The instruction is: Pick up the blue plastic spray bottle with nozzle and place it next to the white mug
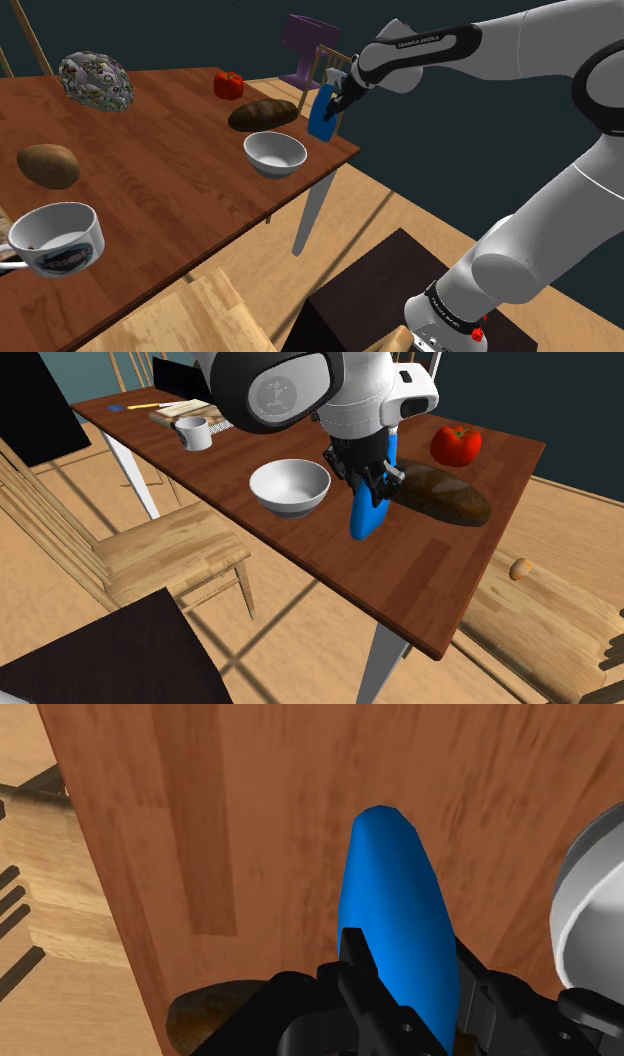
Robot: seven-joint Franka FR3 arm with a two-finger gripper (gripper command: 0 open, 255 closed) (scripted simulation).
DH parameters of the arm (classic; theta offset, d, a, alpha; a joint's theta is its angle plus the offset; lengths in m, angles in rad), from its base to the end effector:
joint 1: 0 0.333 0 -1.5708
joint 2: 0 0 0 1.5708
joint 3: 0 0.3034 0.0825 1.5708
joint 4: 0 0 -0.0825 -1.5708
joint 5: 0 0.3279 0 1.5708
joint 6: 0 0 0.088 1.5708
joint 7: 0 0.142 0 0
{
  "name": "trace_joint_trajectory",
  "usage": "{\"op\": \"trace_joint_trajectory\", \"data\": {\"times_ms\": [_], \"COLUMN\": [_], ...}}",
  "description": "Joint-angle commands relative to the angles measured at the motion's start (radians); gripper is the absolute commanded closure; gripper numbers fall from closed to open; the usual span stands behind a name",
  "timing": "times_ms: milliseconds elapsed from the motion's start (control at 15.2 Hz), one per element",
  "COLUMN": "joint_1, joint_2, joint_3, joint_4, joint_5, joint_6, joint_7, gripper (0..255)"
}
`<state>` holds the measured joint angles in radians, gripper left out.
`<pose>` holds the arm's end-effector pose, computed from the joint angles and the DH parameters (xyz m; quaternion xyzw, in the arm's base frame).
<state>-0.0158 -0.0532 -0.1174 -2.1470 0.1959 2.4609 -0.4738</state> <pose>0.5207 -0.0663 0.4473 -0.9750 -0.1027 -0.1961 0.0197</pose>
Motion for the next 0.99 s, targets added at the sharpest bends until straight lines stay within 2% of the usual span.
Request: {"op": "trace_joint_trajectory", "data": {"times_ms": [0,924], "joint_1": [0.0,-0.005], "joint_2": [-0.01,-0.053], "joint_3": [0.001,0.001], "joint_4": [0.02,0.162], "joint_5": [-0.009,-0.044], "joint_6": [-0.03,-0.211], "joint_7": [0.011,0.052], "gripper": [255,255]}}
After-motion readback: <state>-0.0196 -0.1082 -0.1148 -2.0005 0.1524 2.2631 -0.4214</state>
